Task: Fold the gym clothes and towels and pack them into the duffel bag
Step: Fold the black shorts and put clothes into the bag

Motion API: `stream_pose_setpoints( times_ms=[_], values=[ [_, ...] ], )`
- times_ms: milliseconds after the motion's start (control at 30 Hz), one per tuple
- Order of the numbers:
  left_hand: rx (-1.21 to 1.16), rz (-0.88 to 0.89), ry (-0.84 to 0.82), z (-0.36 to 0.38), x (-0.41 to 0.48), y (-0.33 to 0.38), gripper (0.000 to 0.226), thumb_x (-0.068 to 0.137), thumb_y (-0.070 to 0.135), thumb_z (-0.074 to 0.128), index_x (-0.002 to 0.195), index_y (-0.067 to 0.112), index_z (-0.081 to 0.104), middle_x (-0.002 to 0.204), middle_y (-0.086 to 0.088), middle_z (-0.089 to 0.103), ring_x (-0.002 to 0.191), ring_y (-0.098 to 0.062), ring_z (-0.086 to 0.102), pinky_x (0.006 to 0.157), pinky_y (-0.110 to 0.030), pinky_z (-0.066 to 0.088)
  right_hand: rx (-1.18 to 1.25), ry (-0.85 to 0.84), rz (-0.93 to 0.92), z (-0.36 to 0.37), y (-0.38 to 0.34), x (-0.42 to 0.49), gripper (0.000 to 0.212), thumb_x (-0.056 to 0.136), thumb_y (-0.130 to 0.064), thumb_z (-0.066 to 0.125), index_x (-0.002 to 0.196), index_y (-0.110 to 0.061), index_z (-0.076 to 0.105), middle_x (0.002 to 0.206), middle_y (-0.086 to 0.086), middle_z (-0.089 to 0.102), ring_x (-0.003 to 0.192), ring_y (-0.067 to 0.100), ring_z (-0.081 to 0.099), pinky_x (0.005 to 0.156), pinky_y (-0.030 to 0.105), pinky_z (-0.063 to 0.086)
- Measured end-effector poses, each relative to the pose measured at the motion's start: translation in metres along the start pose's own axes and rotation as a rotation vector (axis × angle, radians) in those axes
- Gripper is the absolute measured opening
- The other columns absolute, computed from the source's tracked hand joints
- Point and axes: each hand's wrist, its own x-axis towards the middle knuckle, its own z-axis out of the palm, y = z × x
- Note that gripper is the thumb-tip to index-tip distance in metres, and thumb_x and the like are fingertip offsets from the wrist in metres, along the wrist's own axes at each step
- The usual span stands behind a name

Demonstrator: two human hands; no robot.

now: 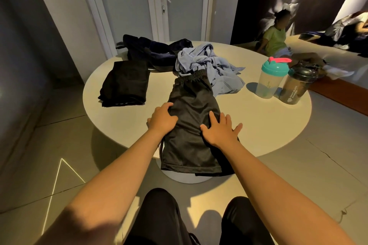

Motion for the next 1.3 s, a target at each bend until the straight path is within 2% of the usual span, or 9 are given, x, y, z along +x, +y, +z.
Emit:
stream_pose_setpoints(
  times_ms=[167,400,567,767,867,967,1100,1200,1300],
  values=[
    [0.202,0.150,-0.072,0.009,-0.006,0.012,0.053,0.102,0.046,0.034,0.151,0.056,0.020,0.156,0.001,0.041,0.137,-0.033,0.036,0.110,-0.047,0.025,0.010,0.018,-0.220,0.001,-0.012,0.000,0.071,0.098,-0.060,0.035,0.159,-0.036,0.009,0.168,0.002,-0.003,0.154,0.020,-0.013,0.118,0.062,-0.010],
    [0.426,0.032,-0.133,0.007,-0.009,0.002,0.065,0.101,0.045,0.031,0.161,0.029,0.011,0.167,0.002,0.016,0.146,-0.029,0.020,0.115,-0.048,0.021,-0.073,-0.272,-0.133,-0.012,-0.008,-0.002,0.111,0.074,-0.091,0.044,0.158,-0.039,-0.006,0.165,0.002,-0.022,0.150,0.025,-0.025,0.112,0.069,-0.014],
    [0.101,0.077,-0.067,0.003,-0.016,-0.001,0.073,0.099,0.024,0.044,0.161,0.015,0.007,0.167,-0.005,0.015,0.148,-0.032,0.024,0.120,-0.046,0.023,0.103,0.142,-0.243,-0.002,-0.017,0.000,0.073,0.095,-0.069,0.041,0.157,-0.034,0.025,0.168,0.006,0.004,0.154,0.024,-0.010,0.119,0.063,-0.007],
    [0.105,-0.005,-0.057,0.000,-0.017,-0.013,0.069,0.094,0.023,0.049,0.158,0.016,0.026,0.168,-0.007,0.010,0.151,-0.031,0.016,0.123,-0.046,0.020,0.005,-0.192,-0.104,-0.008,-0.018,0.003,0.086,0.086,-0.074,0.054,0.156,-0.037,0.021,0.167,0.007,0.000,0.153,0.030,-0.010,0.115,0.069,-0.007],
    [0.042,0.056,-0.019,-0.002,-0.010,-0.002,0.054,0.101,0.030,0.039,0.155,0.029,0.034,0.168,0.000,0.012,0.152,-0.027,0.019,0.124,-0.045,0.013,0.072,-0.025,-0.113,-0.016,-0.030,0.008,0.075,0.083,-0.069,0.061,0.143,-0.028,0.042,0.157,0.012,0.018,0.151,0.030,0.005,0.116,0.067,-0.006],
    [0.151,0.057,-0.089,0.001,0.002,0.008,0.051,0.104,0.041,0.030,0.155,0.042,0.030,0.169,0.001,0.010,0.151,-0.026,0.017,0.123,-0.047,0.007,0.124,0.158,-0.241,-0.013,-0.040,0.021,0.065,0.095,-0.058,0.051,0.151,-0.031,0.033,0.164,0.005,0.013,0.153,0.025,-0.002,0.119,0.063,-0.005],
    [0.393,0.021,-0.135,0.001,0.022,0.004,0.057,0.098,0.049,0.036,0.154,0.041,0.030,0.164,0.002,0.023,0.148,-0.027,0.020,0.122,-0.050,0.004,-0.019,0.033,-0.175,-0.005,-0.034,0.042,0.058,0.100,-0.058,0.034,0.152,-0.033,0.032,0.165,0.003,0.016,0.153,0.027,0.002,0.114,0.068,-0.004],
    [0.294,0.036,0.023,-0.001,0.041,0.006,0.038,0.093,0.049,0.048,0.126,0.037,0.063,0.143,0.001,0.048,0.134,-0.028,0.038,0.119,-0.047,0.019,-0.026,0.131,-0.064,-0.011,-0.031,0.059,0.047,0.098,-0.054,0.040,0.132,-0.022,0.050,0.144,0.012,0.040,0.138,0.035,0.029,0.115,0.064,0.012],
    [0.078,0.096,0.102,-0.001,0.070,0.015,0.030,0.091,0.042,0.052,0.119,0.038,0.063,0.137,0.001,0.053,0.127,-0.031,0.046,0.109,-0.044,0.037,0.054,0.327,-0.165,-0.020,-0.037,0.085,0.043,0.095,-0.043,0.049,0.130,-0.019,0.051,0.139,0.014,0.042,0.131,0.039,0.034,0.113,0.053,0.025]
  ],
)
